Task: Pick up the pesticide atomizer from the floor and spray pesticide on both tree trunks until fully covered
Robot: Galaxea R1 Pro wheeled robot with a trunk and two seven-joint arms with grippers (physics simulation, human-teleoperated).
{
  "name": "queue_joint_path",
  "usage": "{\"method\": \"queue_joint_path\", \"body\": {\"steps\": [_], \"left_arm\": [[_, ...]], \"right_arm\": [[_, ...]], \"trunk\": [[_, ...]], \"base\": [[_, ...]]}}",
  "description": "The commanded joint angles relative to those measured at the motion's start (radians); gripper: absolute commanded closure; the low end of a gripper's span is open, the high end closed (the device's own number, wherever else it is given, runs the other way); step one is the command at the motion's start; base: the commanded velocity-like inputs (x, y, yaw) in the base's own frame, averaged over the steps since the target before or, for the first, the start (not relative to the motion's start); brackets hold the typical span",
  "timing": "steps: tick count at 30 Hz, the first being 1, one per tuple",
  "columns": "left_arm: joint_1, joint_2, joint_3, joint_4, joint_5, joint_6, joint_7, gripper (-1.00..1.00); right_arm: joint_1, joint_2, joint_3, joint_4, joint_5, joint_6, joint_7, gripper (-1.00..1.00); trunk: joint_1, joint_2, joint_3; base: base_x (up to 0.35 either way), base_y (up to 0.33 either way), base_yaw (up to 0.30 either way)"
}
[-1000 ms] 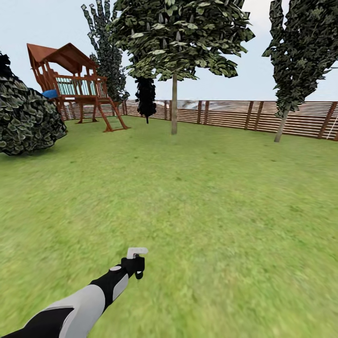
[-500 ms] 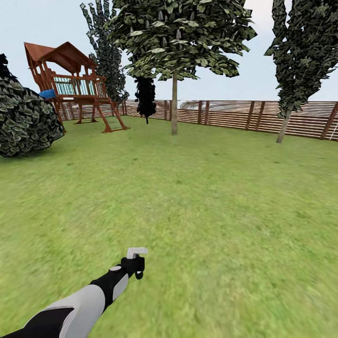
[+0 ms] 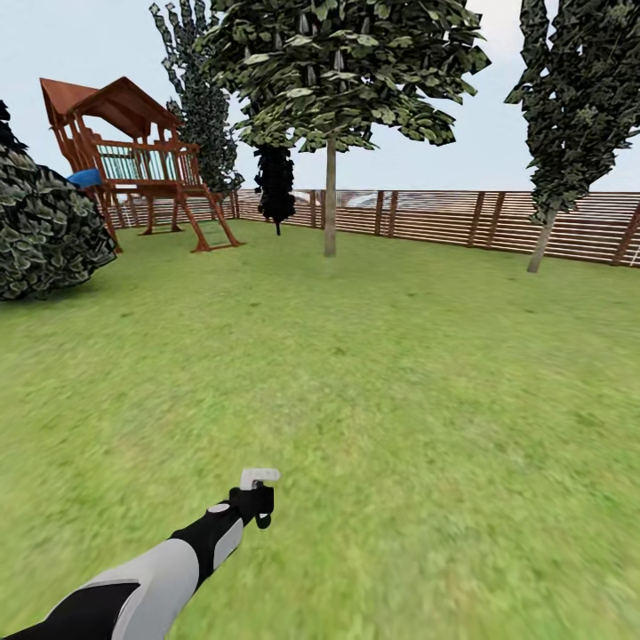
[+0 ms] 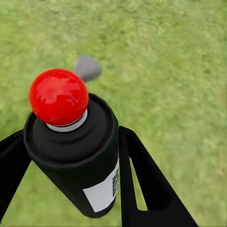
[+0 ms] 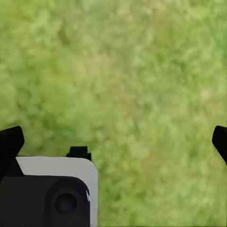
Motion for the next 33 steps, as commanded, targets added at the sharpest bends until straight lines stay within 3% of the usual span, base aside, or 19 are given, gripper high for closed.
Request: {"method": "queue_joint_path", "body": {"steps": [1, 33], "left_arm": [[-0.001, 0.0, 0.009, 0.001, -0.008, -0.003, -0.003, 1.0], [-0.001, -0.006, 0.009, 0.001, -0.008, -0.003, -0.003, 1.0]], "right_arm": [[-0.001, 0.0, 0.003, 0.001, 0.002, -0.003, -0.004, -1.0], [-0.001, 0.0, 0.007, 0.001, 0.003, -0.003, -0.004, -1.0]], "trunk": [[0.001, -0.001, -0.002], [0.001, -0.001, -0.002]], "base": [[0.35, 0.0, 0.0], [0.35, 0.0, 0.0]]}}
